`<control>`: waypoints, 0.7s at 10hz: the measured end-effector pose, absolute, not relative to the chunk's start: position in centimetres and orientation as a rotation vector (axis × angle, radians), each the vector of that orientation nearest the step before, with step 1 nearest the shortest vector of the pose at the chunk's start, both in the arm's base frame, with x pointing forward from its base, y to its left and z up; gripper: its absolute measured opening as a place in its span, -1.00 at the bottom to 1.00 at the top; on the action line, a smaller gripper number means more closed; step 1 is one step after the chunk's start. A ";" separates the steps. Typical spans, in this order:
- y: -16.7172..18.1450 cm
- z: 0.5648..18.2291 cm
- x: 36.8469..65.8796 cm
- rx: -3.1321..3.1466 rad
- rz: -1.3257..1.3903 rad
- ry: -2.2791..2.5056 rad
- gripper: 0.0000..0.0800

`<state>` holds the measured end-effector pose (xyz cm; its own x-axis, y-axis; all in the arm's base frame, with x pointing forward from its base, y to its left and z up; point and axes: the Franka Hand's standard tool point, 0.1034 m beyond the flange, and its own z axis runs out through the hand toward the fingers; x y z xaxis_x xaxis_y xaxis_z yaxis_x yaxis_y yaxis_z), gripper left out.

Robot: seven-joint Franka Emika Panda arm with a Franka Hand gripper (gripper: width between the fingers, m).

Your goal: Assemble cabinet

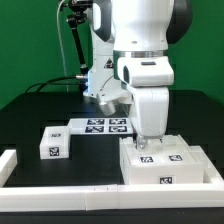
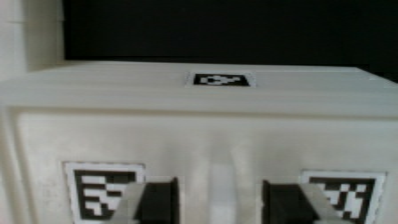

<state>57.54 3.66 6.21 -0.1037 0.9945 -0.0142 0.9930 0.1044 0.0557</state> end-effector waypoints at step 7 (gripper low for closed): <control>3.9 9.3 51.4 2.256 0.252 1.990 0.98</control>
Offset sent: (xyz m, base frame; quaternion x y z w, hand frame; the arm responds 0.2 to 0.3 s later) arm -0.0332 -0.0161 0.0241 -0.0620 -0.0267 0.0320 0.9972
